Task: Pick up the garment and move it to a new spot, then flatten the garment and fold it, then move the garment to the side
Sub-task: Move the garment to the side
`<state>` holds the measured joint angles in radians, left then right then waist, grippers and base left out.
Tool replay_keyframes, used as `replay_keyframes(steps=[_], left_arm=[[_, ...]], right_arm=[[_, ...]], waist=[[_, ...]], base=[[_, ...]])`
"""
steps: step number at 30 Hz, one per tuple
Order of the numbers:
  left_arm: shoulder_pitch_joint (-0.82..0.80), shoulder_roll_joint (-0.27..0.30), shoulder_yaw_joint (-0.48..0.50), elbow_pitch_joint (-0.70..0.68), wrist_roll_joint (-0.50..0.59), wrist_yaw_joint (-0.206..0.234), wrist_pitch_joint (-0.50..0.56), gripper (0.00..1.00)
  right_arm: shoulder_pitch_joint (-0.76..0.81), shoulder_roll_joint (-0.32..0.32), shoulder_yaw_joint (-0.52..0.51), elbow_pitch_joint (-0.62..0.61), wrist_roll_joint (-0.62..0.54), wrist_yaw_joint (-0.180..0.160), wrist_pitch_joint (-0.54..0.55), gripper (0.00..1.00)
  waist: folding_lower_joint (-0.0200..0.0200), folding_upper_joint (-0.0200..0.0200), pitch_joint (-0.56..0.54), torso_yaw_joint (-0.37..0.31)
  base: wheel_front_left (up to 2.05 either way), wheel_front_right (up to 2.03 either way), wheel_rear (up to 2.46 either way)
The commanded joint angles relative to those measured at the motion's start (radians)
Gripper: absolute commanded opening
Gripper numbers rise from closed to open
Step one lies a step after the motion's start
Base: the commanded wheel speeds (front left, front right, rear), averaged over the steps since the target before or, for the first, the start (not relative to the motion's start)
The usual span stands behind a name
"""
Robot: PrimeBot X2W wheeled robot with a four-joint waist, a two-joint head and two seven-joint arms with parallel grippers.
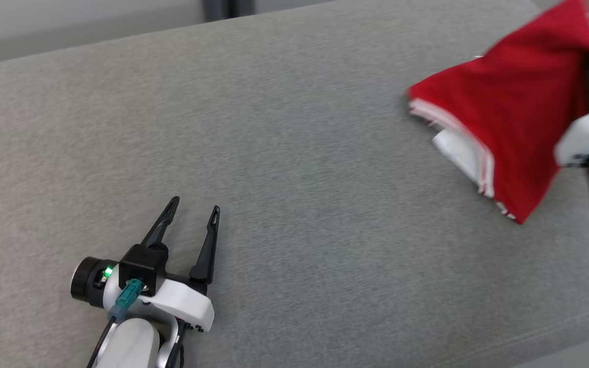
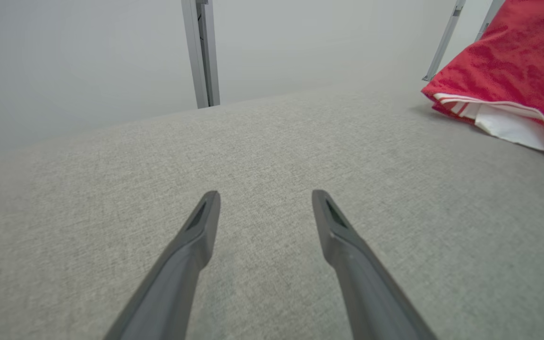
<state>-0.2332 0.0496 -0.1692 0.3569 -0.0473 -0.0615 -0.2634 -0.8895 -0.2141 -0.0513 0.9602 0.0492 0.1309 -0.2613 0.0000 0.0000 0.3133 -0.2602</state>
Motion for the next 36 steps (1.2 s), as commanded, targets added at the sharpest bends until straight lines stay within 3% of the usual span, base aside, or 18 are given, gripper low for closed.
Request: replay_keyframes(steps=[1,2,11,12,13,14,18,24,29,36], left_arm=[[-0.023,0.005,0.004,-0.010,0.009,-0.002,-0.001,1.00],[-0.023,0.005,0.004,-0.010,0.009,-0.002,-0.001,1.00],[-0.031,0.009,0.010,-0.018,0.023,-0.008,-0.001,1.00],[-0.030,0.009,0.012,-0.018,0.023,-0.008,-0.001,1.00],[-0.032,0.009,0.013,-0.019,0.024,-0.007,-0.001,1.00],[-0.035,0.009,0.013,-0.020,0.024,-0.007,-0.001,1.00],[-0.043,0.009,0.016,-0.020,0.024,-0.006,-0.001,1.00],[-0.029,0.007,0.018,-0.013,0.012,0.002,-0.001,1.00],[-0.009,0.006,0.023,-0.010,0.001,0.012,-0.001,1.00],[0.019,0.005,0.054,-0.007,-0.018,0.033,-0.001,1.00]], right_arm=[[-0.027,-0.052,-0.080,0.037,-0.050,0.000,-0.005,0.00],[-0.027,-0.052,-0.080,0.037,-0.050,0.000,-0.005,0.00],[-0.031,-0.137,-0.426,0.115,-0.312,0.000,0.041,0.00],[-0.021,-0.138,-0.471,0.105,-0.344,0.000,0.049,0.20],[-0.011,-0.136,-0.509,0.091,-0.386,0.000,0.058,0.81],[-0.006,-0.125,-0.558,0.073,-0.413,0.000,0.060,1.00],[0.006,-0.062,-0.693,0.000,-0.527,-0.001,0.033,1.00],[-0.004,0.009,-0.710,-0.018,-0.579,0.000,-0.004,1.00],[0.047,0.105,-0.563,-0.123,-0.445,0.000,-0.005,1.00],[0.232,0.158,-0.285,-0.263,-0.234,0.000,-0.005,1.00]], waist=[[0.0000,0.0000,0.026,0.056],[0.0000,0.0000,0.026,0.056],[0.0000,0.0000,0.052,0.117],[0.0000,0.0000,0.053,0.120],[0.0000,0.0000,0.054,0.124],[0.0000,0.0000,0.055,0.127],[0.0000,0.0000,0.050,0.133],[0.0000,0.0000,0.017,0.132],[0.0000,0.0000,-0.020,0.137],[0.0000,0.0000,-0.081,0.166]], base=[[0.00,0.00,0.00],[0.00,0.00,0.00],[0.00,0.00,0.00],[0.00,0.00,0.00],[0.00,0.00,0.00],[0.00,0.00,0.00],[0.00,0.00,0.00],[0.00,0.00,0.00],[0.00,0.00,0.00],[0.00,0.00,0.00]])
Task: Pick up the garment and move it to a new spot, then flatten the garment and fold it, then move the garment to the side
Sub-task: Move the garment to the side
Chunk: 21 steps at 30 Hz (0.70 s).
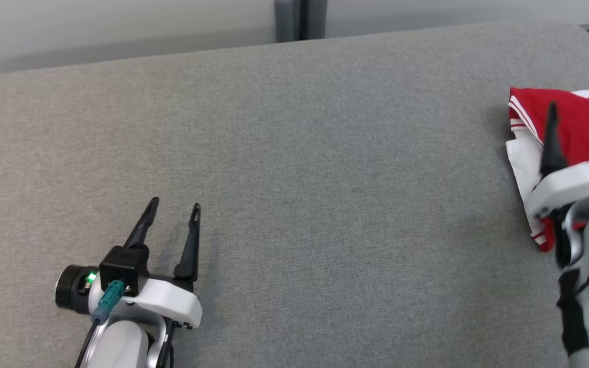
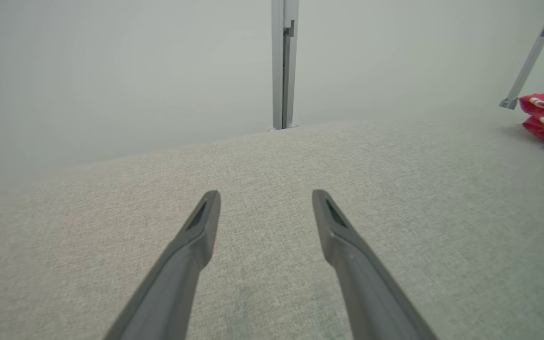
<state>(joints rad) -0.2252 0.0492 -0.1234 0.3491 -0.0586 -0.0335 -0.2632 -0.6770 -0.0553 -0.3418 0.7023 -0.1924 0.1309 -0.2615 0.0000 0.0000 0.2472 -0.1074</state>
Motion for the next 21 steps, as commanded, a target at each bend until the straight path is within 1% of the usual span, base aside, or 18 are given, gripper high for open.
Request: replay_keyframes(steps=[1,4,9,10,15,21], left_arm=[[0.017,0.005,0.015,0.003,-0.010,0.011,-0.001,1.00],[0.026,0.004,0.035,0.010,-0.016,0.017,-0.001,1.00],[0.061,0.004,0.063,0.026,-0.028,0.029,-0.001,1.00],[0.061,0.004,0.063,0.026,-0.028,0.029,-0.001,1.00],[0.094,0.003,0.084,0.040,-0.043,0.040,-0.001,1.00],[0.135,0.004,0.100,0.057,-0.051,0.044,-0.001,1.00]], right_arm=[[0.052,-0.001,0.033,-0.016,0.044,0.000,-0.004,1.00],[0.139,0.003,0.136,-0.039,0.140,0.000,-0.004,1.00],[0.270,-0.001,0.242,-0.059,0.258,0.000,-0.005,1.00],[0.270,-0.001,0.242,-0.059,0.258,0.000,-0.005,1.00],[0.342,0.000,0.289,-0.071,0.328,0.000,-0.005,1.00],[0.403,0.000,0.318,-0.116,0.359,0.000,-0.005,1.00]], waist=[[0.0000,0.0000,-0.024,0.020],[0.0000,0.0000,-0.047,0.042],[0.0000,0.0000,-0.089,0.082],[0.0000,0.0000,-0.089,0.082],[0.0000,0.0000,-0.128,0.111],[0.0000,0.0000,-0.188,0.132]], base=[[0.00,0.00,0.00],[0.00,0.00,0.00],[0.00,0.00,0.00],[0.00,0.00,0.00],[0.00,0.00,0.00],[0.00,0.00,0.00]])
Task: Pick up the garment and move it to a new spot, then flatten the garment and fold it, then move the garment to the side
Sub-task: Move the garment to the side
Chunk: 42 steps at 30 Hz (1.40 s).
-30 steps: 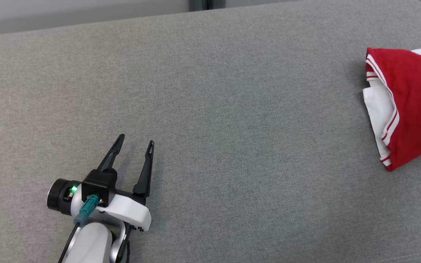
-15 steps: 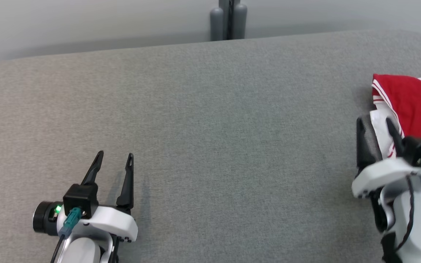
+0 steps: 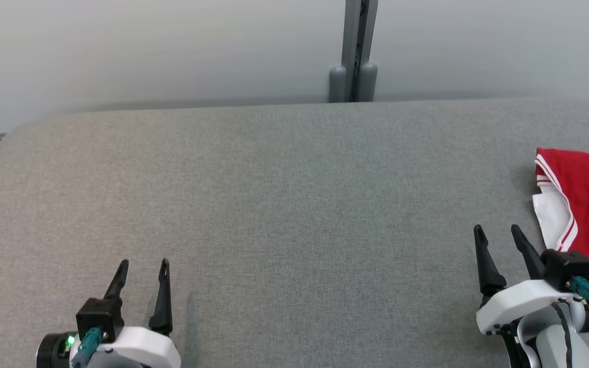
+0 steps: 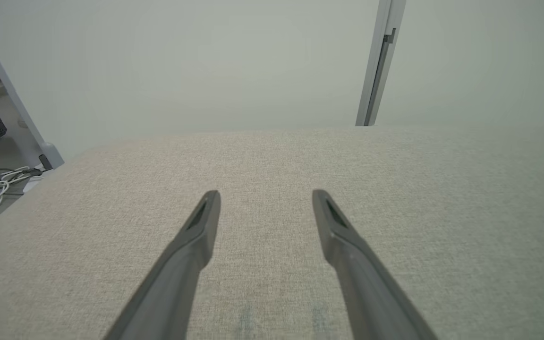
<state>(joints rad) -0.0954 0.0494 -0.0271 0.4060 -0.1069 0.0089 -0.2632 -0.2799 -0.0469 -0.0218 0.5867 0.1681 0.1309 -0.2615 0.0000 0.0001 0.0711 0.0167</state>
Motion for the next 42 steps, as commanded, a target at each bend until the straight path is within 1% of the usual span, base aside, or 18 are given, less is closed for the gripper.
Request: replay_keyframes(steps=[1,6,17,26,32,42], left_arm=[[0.014,0.004,0.005,0.007,-0.002,0.002,-0.001,1.00],[0.034,0.004,0.009,0.014,-0.009,0.010,-0.001,1.00],[0.046,0.004,0.015,0.016,-0.021,0.016,-0.001,1.00],[0.043,0.004,0.024,0.029,-0.037,0.012,-0.001,1.00],[0.031,0.004,0.029,0.042,-0.035,0.009,-0.001,1.00],[0.030,0.004,0.029,0.052,-0.035,0.004,-0.001,1.00]], right_arm=[[0.018,-0.009,-0.003,-0.008,-0.001,0.000,-0.005,1.00],[0.059,-0.008,0.019,-0.034,0.011,0.000,-0.005,1.00],[0.111,-0.008,0.059,-0.060,0.021,0.000,-0.005,1.00],[0.114,-0.008,0.075,-0.082,-0.017,0.000,-0.005,1.00],[0.112,-0.007,0.062,-0.079,-0.048,0.000,-0.005,1.00],[0.117,-0.008,0.078,-0.055,-0.034,0.000,-0.005,1.00]], waist=[[0.0000,-0.0001,-0.022,0.008],[0.0000,-0.0001,-0.061,0.009],[0.0000,-0.0001,-0.095,0.001],[0.0000,-0.0001,-0.090,-0.004],[0.0000,-0.0001,-0.084,-0.005],[0.0000,-0.0001,-0.080,-0.008]], base=[[0.00,0.00,0.00],[0.00,0.00,0.00],[0.00,0.00,0.00],[0.00,0.00,0.00],[0.00,0.00,0.00],[0.00,0.00,0.00]])
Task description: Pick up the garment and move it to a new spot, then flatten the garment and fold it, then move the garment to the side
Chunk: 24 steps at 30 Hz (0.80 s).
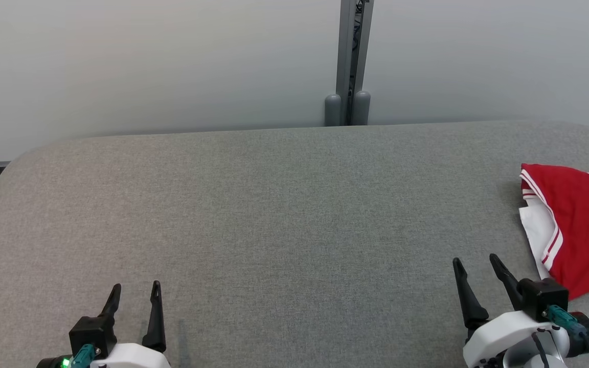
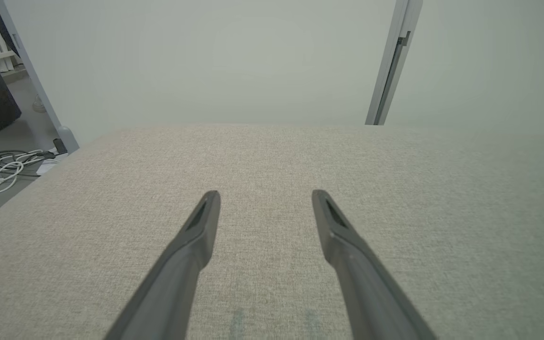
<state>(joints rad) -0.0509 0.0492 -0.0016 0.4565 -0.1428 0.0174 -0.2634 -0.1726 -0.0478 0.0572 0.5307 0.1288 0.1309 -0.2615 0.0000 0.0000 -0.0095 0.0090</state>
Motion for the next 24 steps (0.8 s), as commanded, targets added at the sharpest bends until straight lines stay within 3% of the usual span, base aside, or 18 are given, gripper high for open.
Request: replay_keyframes(steps=[1,24], left_arm=[[-0.016,0.004,0.004,0.004,-0.001,-0.006,-0.001,1.00],[-0.005,0.000,-0.010,0.010,-0.010,0.002,0.000,1.00]], right_arm=[[0.009,-0.007,-0.003,0.008,0.003,0.000,-0.005,1.00],[-0.005,-0.001,0.010,0.029,0.001,0.000,0.000,1.00]], waist=[[0.0000,0.0000,0.001,-0.001],[0.0000,0.0000,0.009,-0.008]], base=[[0.00,0.00,0.00],[0.00,0.00,0.00]])
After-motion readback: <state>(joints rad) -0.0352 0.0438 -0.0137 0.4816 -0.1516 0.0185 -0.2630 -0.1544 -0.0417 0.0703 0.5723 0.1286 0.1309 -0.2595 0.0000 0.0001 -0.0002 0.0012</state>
